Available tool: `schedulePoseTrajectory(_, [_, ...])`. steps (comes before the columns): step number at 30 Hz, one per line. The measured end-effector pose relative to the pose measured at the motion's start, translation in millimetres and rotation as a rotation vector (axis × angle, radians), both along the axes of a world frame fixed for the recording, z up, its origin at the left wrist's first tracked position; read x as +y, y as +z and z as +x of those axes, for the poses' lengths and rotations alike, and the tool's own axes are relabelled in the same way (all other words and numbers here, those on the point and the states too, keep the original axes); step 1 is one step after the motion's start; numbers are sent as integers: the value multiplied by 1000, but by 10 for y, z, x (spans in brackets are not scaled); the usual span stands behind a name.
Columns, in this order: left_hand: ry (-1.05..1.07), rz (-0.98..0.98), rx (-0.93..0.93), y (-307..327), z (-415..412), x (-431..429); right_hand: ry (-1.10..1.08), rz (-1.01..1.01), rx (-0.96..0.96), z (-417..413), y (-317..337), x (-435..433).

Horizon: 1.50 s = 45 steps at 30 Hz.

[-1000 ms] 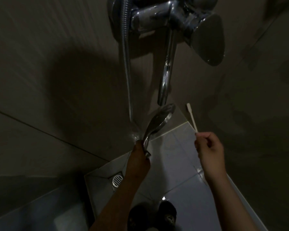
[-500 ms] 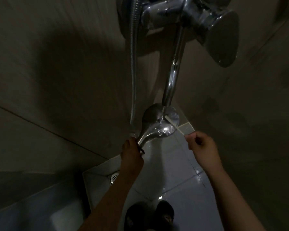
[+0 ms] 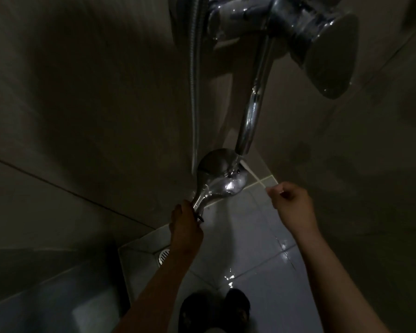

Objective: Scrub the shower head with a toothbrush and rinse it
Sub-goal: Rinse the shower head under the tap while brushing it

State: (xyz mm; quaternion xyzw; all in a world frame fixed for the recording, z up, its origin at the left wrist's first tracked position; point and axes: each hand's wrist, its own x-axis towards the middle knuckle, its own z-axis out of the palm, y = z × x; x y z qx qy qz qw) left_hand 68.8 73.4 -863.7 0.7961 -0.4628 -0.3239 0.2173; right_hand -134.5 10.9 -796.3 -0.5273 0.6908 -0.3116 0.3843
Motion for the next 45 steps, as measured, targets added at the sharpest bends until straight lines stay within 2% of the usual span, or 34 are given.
schedulePoseTrajectory(11, [26,-4,57,37,-46,-32,-57,59,-70,25,-44,3])
schedulePoseTrajectory(20, [-14,-36,27,58,-119,-39,-101,32,-16,46,35,-156])
schedulePoseTrajectory(25, [6,-23,-5,87,-100,-62,-71,174,-64,27,-49,-1])
schedulePoseTrajectory(27, [9,-6,-26,94,-71,-52,-64,185,-24,32,-34,-62])
schedulePoseTrajectory(31, [-16,-15,-87,90,-70,7,-72,73,84,169,70,-291])
schedulePoseTrajectory(35, [-45,-35,-136,104,-106,37,28,169,64,228,47,-254])
schedulePoseTrajectory(39, [-17,-14,-85,99,-100,75,-51,106,157,77,77,-284])
schedulePoseTrajectory(45, [-18,9,-89,102,-82,77,-53,150,93,20,43,-146])
